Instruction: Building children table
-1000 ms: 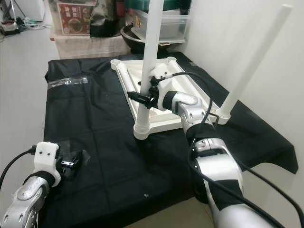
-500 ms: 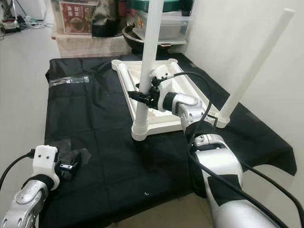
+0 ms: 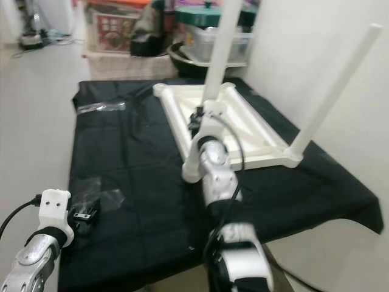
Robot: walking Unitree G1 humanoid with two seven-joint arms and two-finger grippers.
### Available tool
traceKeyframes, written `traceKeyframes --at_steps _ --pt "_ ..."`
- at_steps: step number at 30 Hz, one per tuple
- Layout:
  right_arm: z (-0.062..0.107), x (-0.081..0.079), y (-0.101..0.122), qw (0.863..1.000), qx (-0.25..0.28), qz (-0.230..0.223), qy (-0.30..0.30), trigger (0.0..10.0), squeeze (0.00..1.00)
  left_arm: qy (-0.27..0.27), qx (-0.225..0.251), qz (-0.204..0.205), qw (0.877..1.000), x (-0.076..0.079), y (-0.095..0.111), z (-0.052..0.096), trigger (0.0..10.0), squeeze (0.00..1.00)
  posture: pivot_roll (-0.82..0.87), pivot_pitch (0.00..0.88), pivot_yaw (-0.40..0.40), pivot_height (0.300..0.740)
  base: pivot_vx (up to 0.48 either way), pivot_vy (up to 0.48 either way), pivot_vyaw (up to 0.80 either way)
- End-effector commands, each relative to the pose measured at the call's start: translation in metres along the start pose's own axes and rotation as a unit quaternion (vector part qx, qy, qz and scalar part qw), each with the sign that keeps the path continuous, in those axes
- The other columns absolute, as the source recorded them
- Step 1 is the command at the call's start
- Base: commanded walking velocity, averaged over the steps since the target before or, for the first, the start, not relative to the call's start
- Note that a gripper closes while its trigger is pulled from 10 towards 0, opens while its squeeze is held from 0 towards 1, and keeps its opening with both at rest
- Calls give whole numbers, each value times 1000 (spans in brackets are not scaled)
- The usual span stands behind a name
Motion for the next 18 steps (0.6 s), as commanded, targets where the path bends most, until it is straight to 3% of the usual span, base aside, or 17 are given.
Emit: traceKeyframes --at_steps 1,2,4,6,7,8,9,11,12,13,15,16,17,18 --pt "5 -29 -19 996 -54 -12 76 10000 0 -5 -12 -2 1000 1 -4 0 10000 0 52 0 -89 740 0 0 0" --pt "5 -29 -19 996 -54 -12 76 10000 0 -5 -12 -2 1000 1 -4 0 10000 0 52 0 -89 740 0 0 0" --pt "5 -36 9 994 -11 -2 112 10000 0 -8 -13 -1 1000 3 -6 -1 10000 0 44 0 -87 740 0 0 0" --pt "5 -36 9 994 -11 -2 112 10000 0 -8 -13 -1 1000 3 -6 -1 10000 0 44 0 -87 740 0 0 0" --pt "3 -30 19 994 10 -9 105 10000 216 -9 -14 0 1000 4 -7 -1 10000 0 42 0 -88 740 0 0 0" --pt "3 -30 19 994 10 -9 105 10000 216 -9 -14 0 1000 4 -7 -1 10000 0 42 0 -88 740 0 0 0" --pt "-1 -23 28 994 27 -23 99 10000 1000 -10 -15 0 1000 5 -8 0 10000 0 46 0 -91 740 0 0 0" --pt "-1 -19 36 993 43 -31 101 10000 1000 -10 -15 1 1000 6 -8 0 10000 0 53 0 -95 740 0 0 0" --pt "-2 -16 47 990 68 -36 116 10000 451 -10 -16 3 1000 7 -9 0 10000 0 53 0 -94 740 0 0 0" --pt "0 -17 57 983 98 -35 153 10000 0 -9 -16 3 1000 6 -9 1 10000 0 52 0 -94 740 0 0 0" --pt "4 -19 64 977 116 -33 178 10000 0 -9 -17 3 1000 6 -10 2 10000 0 52 0 -94 740 0 0 0" --pt "8 -23 64 964 140 -26 223 10000 0 -9 -18 3 1000 5 -10 2 10000 0 43 0 -90 740 0 0 0" --pt "8 -23 64 964 140 -26 223 10000 0 -9 -18 3 1000 5 -10 2 10000 0 43 0 -90 740 0 0 0" --pt "12 -26 63 956 151 -20 253 10000 0 -9 -19 3 1000 5 -11 2 10000 0 43 0 -90 740 0 0 0"
Point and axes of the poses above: a point about 5 cm out from each wrist's last joint towards the gripper, its own z axis pointing back from the gripper into the wrist, its own y axis along the axis of the wrist's last joint, x = y × z, the point moved 4 cm from there along -z, pointing out of the wrist towards the gripper, and after that the axes turned 15 degrees about z, right-handed, at the moved point
